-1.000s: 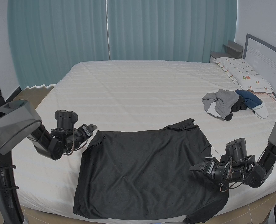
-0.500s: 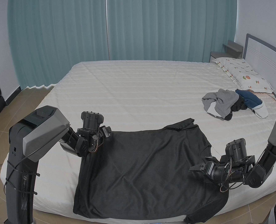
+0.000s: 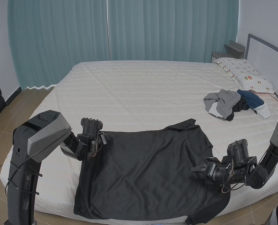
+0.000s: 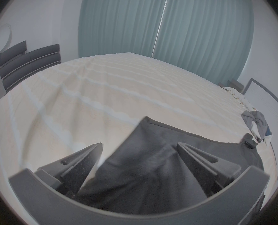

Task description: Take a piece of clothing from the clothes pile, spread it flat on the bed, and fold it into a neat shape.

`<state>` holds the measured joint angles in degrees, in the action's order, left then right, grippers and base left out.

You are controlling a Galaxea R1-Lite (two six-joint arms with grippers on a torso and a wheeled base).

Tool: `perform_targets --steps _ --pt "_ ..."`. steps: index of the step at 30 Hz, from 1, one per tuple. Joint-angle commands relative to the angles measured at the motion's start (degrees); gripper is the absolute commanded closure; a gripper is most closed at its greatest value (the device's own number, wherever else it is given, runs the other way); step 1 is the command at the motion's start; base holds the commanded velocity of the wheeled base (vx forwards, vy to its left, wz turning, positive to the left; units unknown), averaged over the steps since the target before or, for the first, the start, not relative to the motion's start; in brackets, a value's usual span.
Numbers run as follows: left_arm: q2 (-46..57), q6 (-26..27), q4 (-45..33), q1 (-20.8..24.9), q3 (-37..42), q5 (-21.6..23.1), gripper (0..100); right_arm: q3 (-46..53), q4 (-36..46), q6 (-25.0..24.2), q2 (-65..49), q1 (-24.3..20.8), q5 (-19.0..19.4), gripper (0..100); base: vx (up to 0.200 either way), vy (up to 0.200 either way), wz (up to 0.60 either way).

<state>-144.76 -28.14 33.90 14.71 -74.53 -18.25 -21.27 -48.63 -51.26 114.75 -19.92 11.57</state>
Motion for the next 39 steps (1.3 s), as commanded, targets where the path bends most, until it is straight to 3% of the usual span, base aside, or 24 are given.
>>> perform_targets --steps 1,10,18,22,39 --pt "0.5 0.7 -0.2 -2.5 -0.1 -0.3 0 0.0 0.0 0.0 0.0 0.0 0.0 0 0.0 0.0 0.0" --pt "-0.9 3.4 -0.1 -10.0 -3.9 -0.3 0 -0.1 0.0 0.0 0.1 0.1 -0.1 0 0.0 0.0 0.0" --pt "-0.1 2.6 -0.5 -12.0 -6.5 0.0 0 -0.2 -0.1 0.0 0.8 0.1 -0.1 0 0.0 0.0 0.0" --pt "0.4 2.6 -0.4 -11.5 -6.2 0.0 0 -0.2 -0.1 0.0 0.8 0.1 -0.1 0 0.0 0.0 0.0" --pt "2.6 2.2 -0.5 0.8 -0.9 0.1 0 -0.1 -0.1 0.1 0.8 0.1 -0.1 0 0.0 0.0 0.0"
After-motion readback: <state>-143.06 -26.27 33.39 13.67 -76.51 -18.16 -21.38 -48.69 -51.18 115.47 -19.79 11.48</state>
